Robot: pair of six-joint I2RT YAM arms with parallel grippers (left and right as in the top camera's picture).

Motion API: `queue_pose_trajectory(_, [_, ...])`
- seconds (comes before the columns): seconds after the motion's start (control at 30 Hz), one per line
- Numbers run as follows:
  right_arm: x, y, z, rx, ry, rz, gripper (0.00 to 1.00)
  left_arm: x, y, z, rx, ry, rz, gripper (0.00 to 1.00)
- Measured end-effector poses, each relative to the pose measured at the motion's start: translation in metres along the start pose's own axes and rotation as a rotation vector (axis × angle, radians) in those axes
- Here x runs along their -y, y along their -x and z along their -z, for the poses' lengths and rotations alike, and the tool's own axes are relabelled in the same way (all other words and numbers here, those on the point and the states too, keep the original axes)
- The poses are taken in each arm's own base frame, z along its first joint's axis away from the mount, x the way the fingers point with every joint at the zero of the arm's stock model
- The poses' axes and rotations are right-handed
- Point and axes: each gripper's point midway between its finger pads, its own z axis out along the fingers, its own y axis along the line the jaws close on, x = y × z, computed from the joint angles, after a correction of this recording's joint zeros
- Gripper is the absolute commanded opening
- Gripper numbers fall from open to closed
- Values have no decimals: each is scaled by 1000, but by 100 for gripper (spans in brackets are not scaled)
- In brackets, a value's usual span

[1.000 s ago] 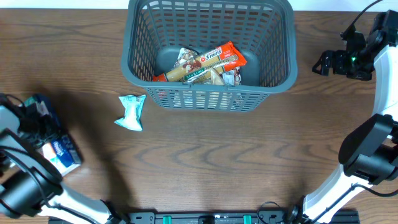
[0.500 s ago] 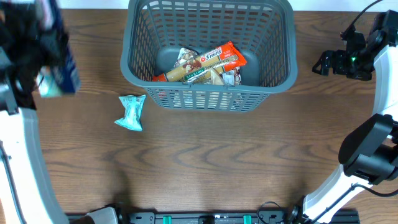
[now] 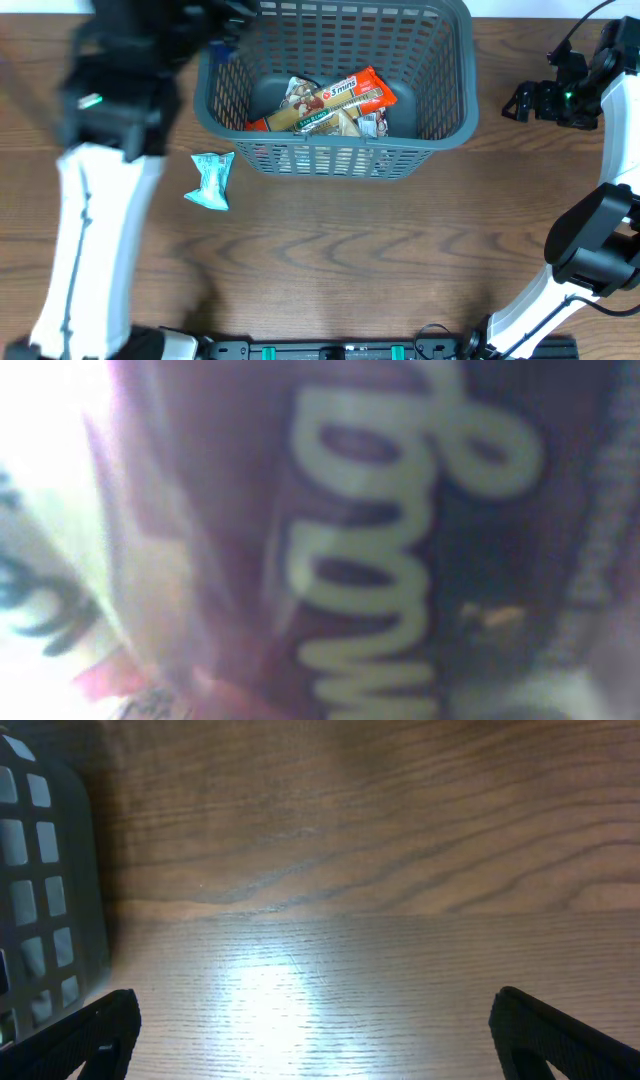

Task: Pack container
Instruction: 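Lift the tissue box with the left gripper toward the basket, then lower the tissue box into the basket and open the left gripper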

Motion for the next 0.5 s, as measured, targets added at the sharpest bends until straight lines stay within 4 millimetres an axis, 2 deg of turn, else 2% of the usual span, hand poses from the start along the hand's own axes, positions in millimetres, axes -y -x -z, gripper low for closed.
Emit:
queue_pose_trajectory(0.13, [0,-2,0,-7,2,-2,99,57,-15,-48,-34,-147,-184,6])
queue_pose_trajectory(0.27, [-1,-3,0,-11,3,-2,99,106,-48,-79,-99,-294,-401,6])
queue_pose_trajectory(0.33, [-1,-4,0,-15,3,-3,99,122,-66,-89,-128,-353,-487,6])
queue_pose_trajectory(0.5, [-1,-5,0,-19,4,-4,99,141,-103,-107,-191,-445,-582,6])
